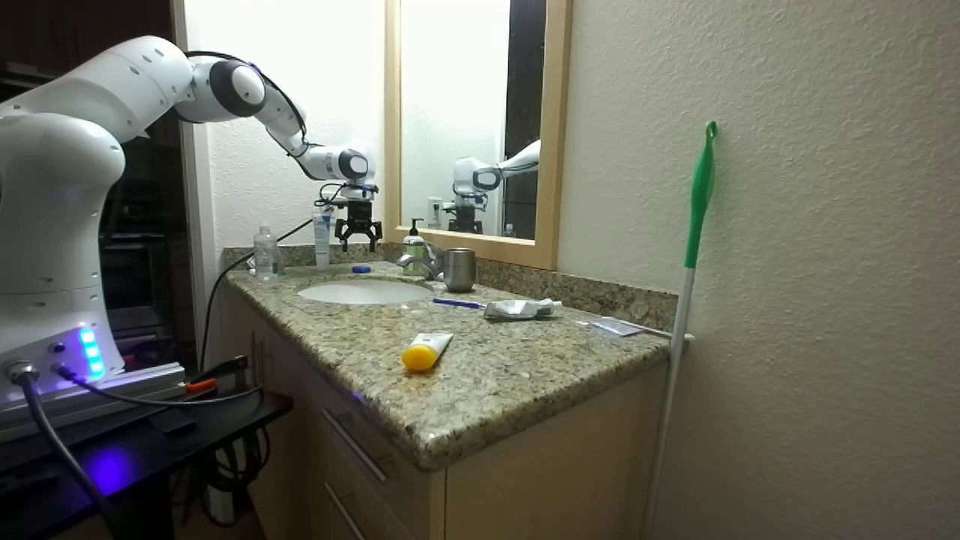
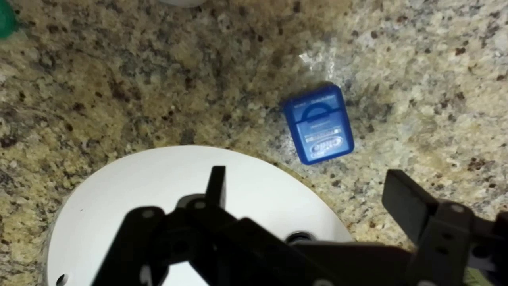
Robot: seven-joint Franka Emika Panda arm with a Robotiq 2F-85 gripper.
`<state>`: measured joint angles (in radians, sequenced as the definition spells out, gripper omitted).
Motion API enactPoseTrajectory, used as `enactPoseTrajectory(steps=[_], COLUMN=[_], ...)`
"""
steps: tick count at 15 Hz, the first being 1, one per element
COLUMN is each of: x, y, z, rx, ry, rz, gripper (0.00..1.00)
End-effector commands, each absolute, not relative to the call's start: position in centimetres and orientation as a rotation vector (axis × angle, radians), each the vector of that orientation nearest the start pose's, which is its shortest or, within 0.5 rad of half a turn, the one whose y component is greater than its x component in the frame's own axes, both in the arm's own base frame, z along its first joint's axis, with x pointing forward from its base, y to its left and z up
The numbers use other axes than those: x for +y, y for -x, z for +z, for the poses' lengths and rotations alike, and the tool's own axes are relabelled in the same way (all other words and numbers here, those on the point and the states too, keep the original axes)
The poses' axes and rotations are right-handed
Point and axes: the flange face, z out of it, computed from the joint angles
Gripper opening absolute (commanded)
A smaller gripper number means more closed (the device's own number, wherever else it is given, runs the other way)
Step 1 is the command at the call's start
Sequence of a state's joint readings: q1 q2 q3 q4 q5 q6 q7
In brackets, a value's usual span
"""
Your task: Move the dental floss to the right side of the sink
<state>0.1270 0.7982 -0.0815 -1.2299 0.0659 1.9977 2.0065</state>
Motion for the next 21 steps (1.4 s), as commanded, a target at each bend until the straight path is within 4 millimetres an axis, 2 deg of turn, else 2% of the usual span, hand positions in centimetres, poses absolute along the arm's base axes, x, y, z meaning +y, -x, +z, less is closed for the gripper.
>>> enactPoseTrajectory(steps=[1,2,6,13,14,18,21], x=[5.7,5.8,5.9,3.3,4.0,3.4,3.3], y=[-74.6,-74.6,-74.6,-75.2,-74.7,-74.8,-75.1], z=[27.8,28.6,28.5,27.0,27.5,26.9,25.9], rx=[2.624,2.629,2.629,2.731,2.706,2.724,2.746], ry=[1.758,1.764,1.766,1.658,1.685,1.674,1.629], rz=[0.003,0.027,0.028,-0.014,0.009,0.004,0.097], gripper=[1.0,1.0,1.0,1.0,1.0,1.0,1.0])
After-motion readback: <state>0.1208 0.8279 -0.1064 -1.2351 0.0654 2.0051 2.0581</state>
